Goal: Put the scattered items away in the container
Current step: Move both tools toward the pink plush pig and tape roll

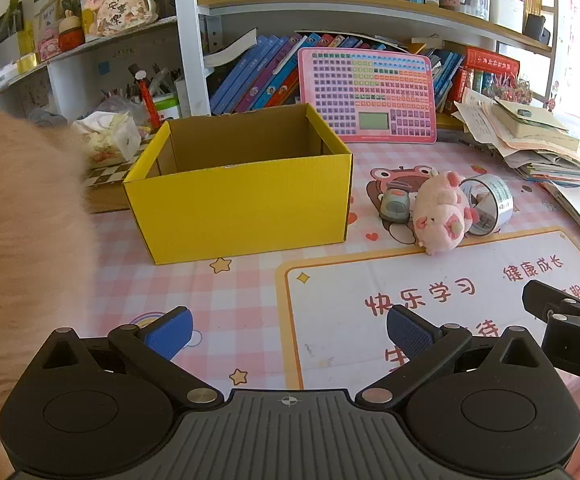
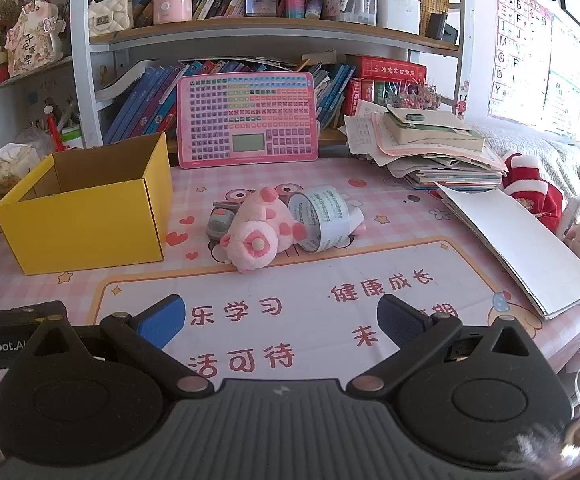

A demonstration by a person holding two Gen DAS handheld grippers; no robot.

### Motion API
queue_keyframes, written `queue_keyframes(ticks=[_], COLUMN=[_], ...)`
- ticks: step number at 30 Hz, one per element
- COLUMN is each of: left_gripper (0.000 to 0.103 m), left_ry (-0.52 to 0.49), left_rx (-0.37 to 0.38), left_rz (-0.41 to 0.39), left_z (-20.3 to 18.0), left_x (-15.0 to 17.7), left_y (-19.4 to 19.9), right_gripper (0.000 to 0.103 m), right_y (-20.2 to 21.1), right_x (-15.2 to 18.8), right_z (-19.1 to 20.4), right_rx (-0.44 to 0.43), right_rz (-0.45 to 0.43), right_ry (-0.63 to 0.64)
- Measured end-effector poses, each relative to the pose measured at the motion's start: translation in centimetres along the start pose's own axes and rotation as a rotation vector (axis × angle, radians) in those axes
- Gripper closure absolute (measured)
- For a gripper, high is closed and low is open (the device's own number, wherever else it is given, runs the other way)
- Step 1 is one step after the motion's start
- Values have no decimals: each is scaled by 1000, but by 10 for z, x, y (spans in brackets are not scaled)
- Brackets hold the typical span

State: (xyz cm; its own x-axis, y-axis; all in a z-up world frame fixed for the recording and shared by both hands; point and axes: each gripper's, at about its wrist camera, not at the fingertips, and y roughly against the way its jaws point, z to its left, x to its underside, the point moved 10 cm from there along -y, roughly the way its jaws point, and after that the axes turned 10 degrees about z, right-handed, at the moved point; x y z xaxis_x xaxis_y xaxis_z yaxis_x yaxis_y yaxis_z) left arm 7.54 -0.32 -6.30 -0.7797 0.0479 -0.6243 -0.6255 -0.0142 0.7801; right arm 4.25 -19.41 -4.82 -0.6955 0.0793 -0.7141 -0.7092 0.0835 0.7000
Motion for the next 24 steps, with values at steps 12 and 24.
queue_keyframes(ticks=[12,24], left_gripper=[0,0], left_ry=[-4,-30], left_rx=[-2,-2], left_rz=[5,5], left_z=[0,1], left_x=[1,-1], left_y=[-5,-7], right_gripper=[0,0], right_y=[-3,-8], right_x=[-1,-2], right_z=[4,8], right_rx=[-1,-5], right_rz=[1,8], right_ry=[6,7])
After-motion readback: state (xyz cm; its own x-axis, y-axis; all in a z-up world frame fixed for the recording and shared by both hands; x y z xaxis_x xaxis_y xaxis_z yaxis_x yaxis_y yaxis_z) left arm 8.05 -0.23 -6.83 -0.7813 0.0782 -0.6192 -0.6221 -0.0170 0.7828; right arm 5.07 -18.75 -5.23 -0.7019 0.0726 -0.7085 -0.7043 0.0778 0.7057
